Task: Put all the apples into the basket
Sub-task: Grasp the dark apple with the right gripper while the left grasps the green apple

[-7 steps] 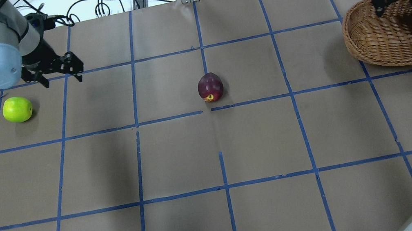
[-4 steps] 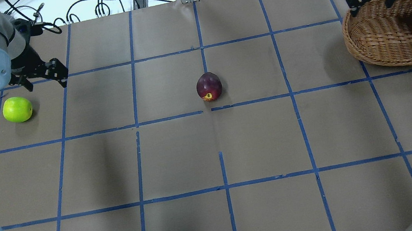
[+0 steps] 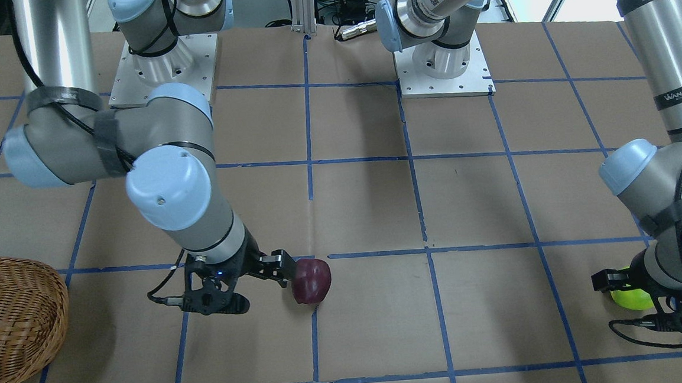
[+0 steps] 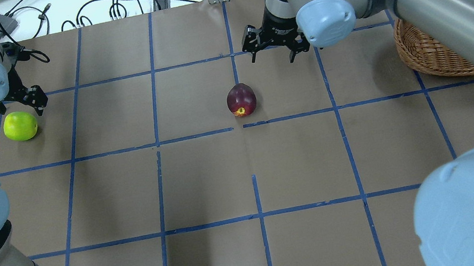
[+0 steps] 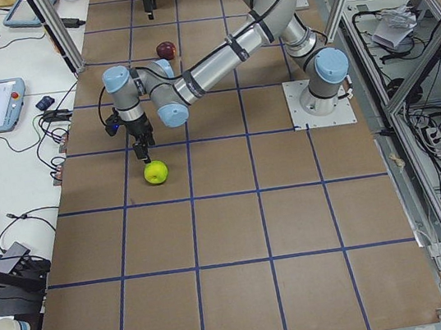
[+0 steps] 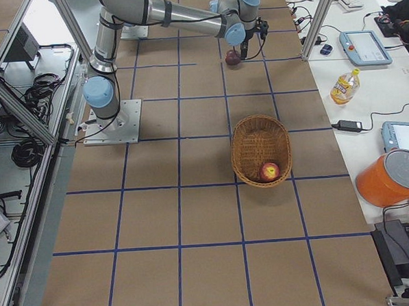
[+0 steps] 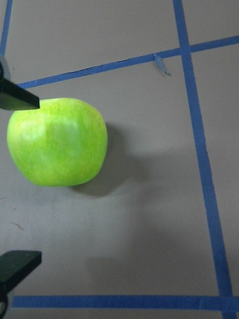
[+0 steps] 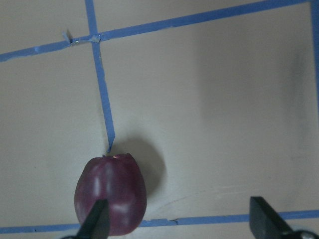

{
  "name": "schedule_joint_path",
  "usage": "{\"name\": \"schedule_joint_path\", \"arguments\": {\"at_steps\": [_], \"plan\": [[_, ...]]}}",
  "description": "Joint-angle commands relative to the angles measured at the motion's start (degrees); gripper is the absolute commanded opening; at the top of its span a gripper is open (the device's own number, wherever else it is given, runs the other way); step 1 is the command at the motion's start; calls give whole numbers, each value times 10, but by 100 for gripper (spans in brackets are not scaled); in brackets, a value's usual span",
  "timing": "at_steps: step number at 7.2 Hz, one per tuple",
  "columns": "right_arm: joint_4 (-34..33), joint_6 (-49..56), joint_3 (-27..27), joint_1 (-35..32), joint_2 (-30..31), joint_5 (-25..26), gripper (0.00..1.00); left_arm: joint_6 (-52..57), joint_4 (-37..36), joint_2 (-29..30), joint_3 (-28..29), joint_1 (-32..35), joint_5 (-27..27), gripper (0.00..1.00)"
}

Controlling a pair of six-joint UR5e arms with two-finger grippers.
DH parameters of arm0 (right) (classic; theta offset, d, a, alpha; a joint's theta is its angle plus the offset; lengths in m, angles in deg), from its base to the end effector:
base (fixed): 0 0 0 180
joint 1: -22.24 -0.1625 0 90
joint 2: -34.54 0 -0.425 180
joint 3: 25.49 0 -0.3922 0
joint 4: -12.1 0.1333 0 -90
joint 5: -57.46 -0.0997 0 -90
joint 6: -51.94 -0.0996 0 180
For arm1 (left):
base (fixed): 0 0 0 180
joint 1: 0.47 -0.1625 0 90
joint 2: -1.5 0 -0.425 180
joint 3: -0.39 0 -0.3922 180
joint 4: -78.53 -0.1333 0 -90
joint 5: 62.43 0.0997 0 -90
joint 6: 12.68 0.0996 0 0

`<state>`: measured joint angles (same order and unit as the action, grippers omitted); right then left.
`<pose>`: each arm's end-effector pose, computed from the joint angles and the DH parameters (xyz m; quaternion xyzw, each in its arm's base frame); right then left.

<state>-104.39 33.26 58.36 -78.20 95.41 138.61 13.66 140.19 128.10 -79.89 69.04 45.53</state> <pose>0.2682 -0.6354 0.2885 0.0692 0.9941 -0.0102 0.0823 0.1508 -0.6966 0.2342 0.0484 0.9865 0.0505 0.1482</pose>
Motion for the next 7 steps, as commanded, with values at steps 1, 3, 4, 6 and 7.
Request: {"name": "schedule_joint_path", "arguments": {"at_steps": [1, 3, 4, 6, 7], "plan": [[-15, -45, 0, -23, -32, -51, 100, 2, -6, 15, 2, -11, 28, 100], [-16, -47, 1, -25, -56, -60, 100, 2, -6, 19, 0, -14, 31, 100], [-17, -50, 1, -27, -63, -81, 100, 1, -6, 22, 1, -15, 31, 100], [-17, -56, 1, -27, -70, -101, 100, 0, -6, 30, 1, -15, 30, 100], [-20, -52, 2, -27, -79, -100, 100, 0, -17, 36, 1, -16, 28, 100]]}}
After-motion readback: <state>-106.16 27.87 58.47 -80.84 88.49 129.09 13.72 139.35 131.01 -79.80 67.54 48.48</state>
